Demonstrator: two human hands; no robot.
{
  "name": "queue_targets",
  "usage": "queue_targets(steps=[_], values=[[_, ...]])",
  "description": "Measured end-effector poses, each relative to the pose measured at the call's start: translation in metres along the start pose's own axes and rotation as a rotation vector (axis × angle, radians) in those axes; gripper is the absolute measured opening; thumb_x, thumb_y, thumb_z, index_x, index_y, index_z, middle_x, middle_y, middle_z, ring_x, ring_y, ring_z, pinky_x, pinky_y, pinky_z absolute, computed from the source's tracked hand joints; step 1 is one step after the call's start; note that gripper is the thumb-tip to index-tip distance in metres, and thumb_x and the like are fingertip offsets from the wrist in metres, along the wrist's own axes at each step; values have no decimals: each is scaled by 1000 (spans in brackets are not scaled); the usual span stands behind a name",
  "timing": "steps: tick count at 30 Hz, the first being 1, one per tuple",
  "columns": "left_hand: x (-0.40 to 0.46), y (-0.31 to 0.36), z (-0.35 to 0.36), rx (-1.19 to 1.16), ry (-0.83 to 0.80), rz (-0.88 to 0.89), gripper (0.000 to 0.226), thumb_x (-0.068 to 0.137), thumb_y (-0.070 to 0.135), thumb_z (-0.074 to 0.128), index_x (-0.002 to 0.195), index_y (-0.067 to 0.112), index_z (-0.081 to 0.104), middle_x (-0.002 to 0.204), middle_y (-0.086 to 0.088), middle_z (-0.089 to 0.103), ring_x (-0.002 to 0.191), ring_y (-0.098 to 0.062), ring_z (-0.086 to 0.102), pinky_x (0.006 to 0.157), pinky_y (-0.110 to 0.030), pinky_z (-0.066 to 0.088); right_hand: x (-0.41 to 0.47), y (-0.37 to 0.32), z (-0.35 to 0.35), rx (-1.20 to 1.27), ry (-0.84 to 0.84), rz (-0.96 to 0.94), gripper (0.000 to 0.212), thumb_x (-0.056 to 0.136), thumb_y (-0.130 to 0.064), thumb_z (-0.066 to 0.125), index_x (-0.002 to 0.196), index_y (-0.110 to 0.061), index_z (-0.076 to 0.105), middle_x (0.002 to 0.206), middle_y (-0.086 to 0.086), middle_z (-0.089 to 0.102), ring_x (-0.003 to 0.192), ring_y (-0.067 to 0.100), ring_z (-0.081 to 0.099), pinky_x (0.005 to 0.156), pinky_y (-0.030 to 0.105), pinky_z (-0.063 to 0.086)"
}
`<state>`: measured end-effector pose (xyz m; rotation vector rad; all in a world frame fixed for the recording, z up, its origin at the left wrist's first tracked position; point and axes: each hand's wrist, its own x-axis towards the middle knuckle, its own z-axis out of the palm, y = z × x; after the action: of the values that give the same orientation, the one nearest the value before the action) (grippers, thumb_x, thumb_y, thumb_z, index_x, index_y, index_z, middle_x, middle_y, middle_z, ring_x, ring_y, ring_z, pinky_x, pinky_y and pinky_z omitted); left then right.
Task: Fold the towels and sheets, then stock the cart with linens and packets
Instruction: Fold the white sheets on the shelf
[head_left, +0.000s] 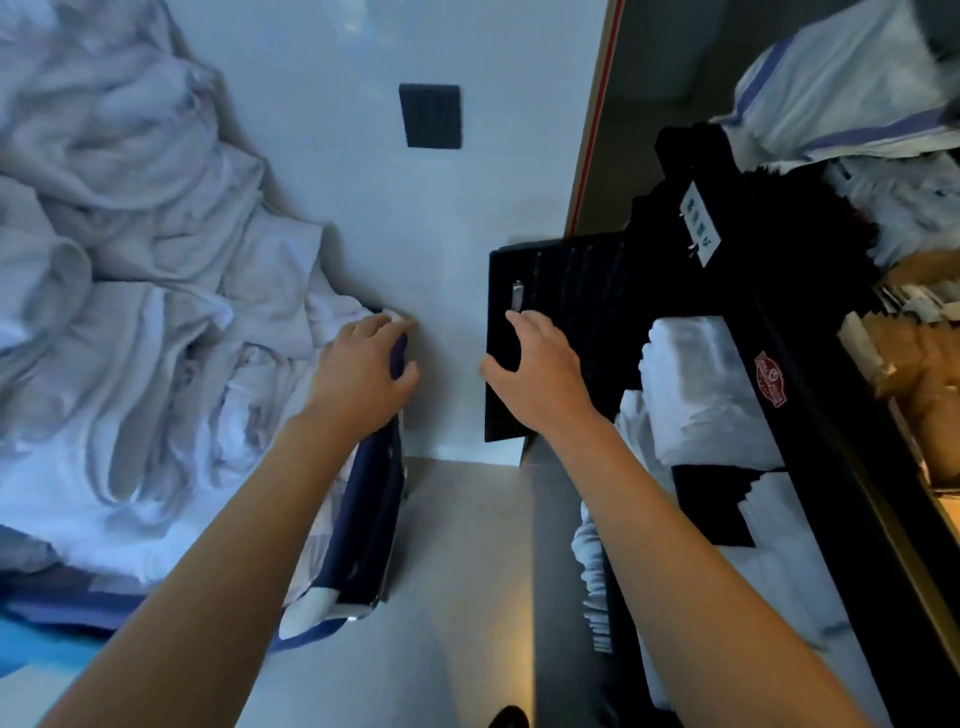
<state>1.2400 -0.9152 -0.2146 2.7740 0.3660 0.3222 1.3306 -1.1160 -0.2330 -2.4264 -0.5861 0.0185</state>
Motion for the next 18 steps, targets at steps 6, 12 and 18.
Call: queue_targets(steps=[6, 12, 18], values=[[-56, -68, -59, 64, 117, -91, 56, 90, 36, 66, 142, 17, 58, 148, -11, 53, 136, -37, 46, 111, -55, 40, -13, -87, 27, 37, -36, -134, 69, 95, -46, 60, 153, -15, 41, 158, 6, 39, 146, 27, 35, 120, 48, 30], [-133, -152, -129, 134, 224, -223, 59, 89, 35, 70, 143, 16, 56, 148, -13, 52, 137, -38, 44, 110, -57, 39, -45, -201, 66, 80, -55, -304, 60, 91, -40, 65, 144, -17, 50, 138, 4, 53, 127, 27, 50, 108, 48, 41], [-225, -228, -203, 210, 353, -354, 55, 90, 38, 65, 142, 20, 57, 148, -9, 53, 136, -36, 46, 110, -58, 40, -82, -320, 106, 113, -102, -519, 70, 93, -40, 66, 152, -10, 42, 152, 12, 45, 141, 29, 42, 112, 50, 38]])
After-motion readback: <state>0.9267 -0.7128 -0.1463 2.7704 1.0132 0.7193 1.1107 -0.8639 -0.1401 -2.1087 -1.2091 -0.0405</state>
